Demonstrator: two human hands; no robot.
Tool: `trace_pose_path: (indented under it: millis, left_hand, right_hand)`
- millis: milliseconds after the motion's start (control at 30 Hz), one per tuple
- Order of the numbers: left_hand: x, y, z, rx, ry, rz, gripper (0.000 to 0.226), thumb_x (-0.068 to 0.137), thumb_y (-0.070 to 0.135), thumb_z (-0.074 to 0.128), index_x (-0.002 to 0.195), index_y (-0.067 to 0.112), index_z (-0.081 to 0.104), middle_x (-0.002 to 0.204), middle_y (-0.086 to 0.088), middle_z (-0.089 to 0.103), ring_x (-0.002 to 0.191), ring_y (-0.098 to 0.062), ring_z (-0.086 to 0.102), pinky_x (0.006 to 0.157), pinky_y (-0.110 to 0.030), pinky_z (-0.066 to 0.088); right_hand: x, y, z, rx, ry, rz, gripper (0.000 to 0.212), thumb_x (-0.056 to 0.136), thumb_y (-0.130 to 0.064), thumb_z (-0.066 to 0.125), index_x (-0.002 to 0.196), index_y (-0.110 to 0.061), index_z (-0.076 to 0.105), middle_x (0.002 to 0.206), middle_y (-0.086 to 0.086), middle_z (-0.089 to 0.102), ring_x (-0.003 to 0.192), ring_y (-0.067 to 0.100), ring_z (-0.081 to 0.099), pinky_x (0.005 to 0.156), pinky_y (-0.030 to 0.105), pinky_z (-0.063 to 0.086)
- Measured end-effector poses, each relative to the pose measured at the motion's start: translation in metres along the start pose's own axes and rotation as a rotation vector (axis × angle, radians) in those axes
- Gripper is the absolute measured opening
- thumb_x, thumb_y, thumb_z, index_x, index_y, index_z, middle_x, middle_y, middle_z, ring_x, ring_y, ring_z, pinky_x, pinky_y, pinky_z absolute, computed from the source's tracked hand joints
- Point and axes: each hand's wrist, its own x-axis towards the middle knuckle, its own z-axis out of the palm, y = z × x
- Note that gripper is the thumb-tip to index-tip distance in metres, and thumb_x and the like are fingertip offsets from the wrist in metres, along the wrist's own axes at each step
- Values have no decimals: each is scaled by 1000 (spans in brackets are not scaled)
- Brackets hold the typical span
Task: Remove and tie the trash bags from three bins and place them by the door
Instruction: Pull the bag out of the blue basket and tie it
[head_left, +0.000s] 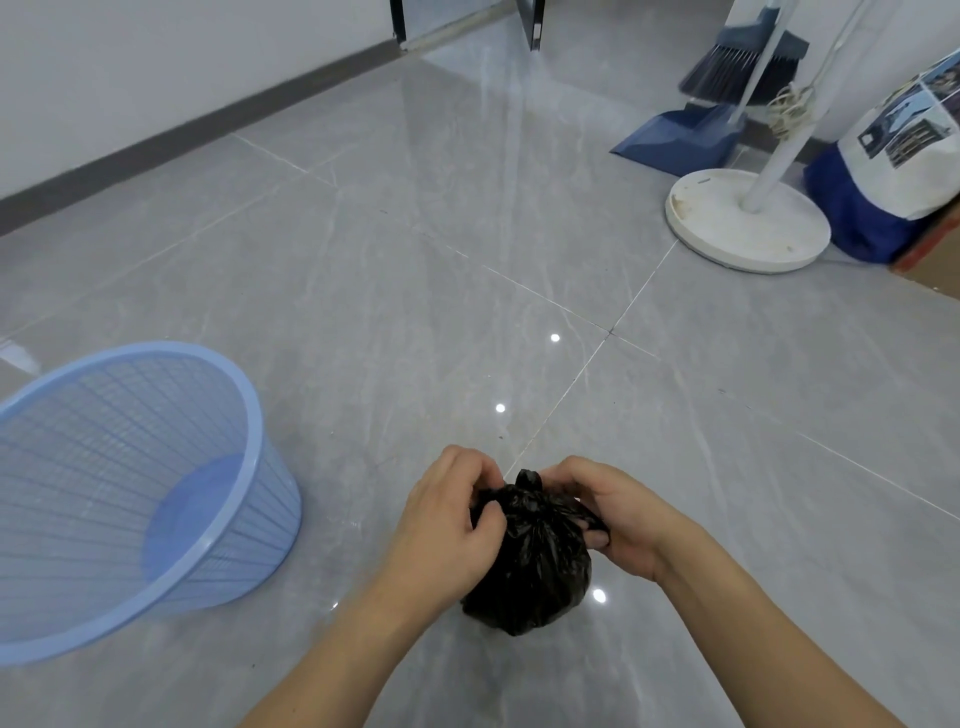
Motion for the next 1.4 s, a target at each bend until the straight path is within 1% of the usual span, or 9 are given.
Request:
trace_pose_path:
  millis: [233,367,600,733,800,900,1100,1200,1400]
  left_hand:
    - [-4,4,10,134,-24,-114,18,80,49,62,92,35,63,85,17,54,84,1,53,82,-27,46]
    - [2,10,12,131,-19,-153,9,83,40,61,84,31,62,81,14,58,81,-2,56,80,-31,49]
    - [20,24,-2,-637,-86,-753,6,81,14,56,76,15,57,69,0,56,62,-15,51,57,-27,37]
    - [28,23,-12,-856,-116,-900,11,84,11,51,75,12,57,57,0,52,47,-12,44,54,-27,36]
    - [29,22,-17,-905,-142,-920,18,88,10,49,75,12,61,56,0,50,48,-13,40,54,-27,34]
    - [26,17,-21,-635,-218,-788,23,94,14,51,86,12,72,71,-2,65,60,-14,53,57,-26,40]
    - [18,-15,-34,479,-165,-407,21,93,17,40,77,12,52,71,1,56,70,-22,55,62,-32,40]
    - [15,-23,-32,492,-105,-386,21,92,14,36,72,14,43,71,0,56,70,-24,56,61,-33,41]
    - [20,-24,-21,24,55,-445,40,100,39,33,76,12,48,80,-2,54,84,-23,54,75,-38,43]
  right_hand:
    - [6,1,-3,-6,73,-24,28,92,-2,46,112,-3,66,60,3,50,41,9,31,35,21,17]
    - [5,1,-2,-29,106,-30,29,91,1,48,114,-8,63,62,4,49,41,10,32,35,20,19]
    - [7,-1,3,-118,211,-179,33,90,3,42,108,-15,63,71,5,44,56,14,44,52,25,40]
    - [4,-3,2,-79,197,-210,38,85,7,41,105,-15,64,83,24,44,58,33,45,57,26,39]
    - [3,-2,2,-68,169,-238,42,82,11,40,102,-16,65,80,9,42,59,17,41,58,25,36]
    - [3,0,2,-84,173,-280,41,83,14,42,100,-17,63,82,-3,42,66,6,46,59,23,39]
    - [9,4,-15,-203,375,-447,35,84,15,46,72,-18,51,67,-1,31,58,15,32,59,21,46]
    - [11,16,-13,-516,397,-466,29,94,-4,48,85,-28,63,81,-5,40,67,7,43,75,18,47]
    - [15,24,-6,-782,105,-361,16,90,-40,59,102,-30,65,103,-14,44,100,-1,50,87,16,42]
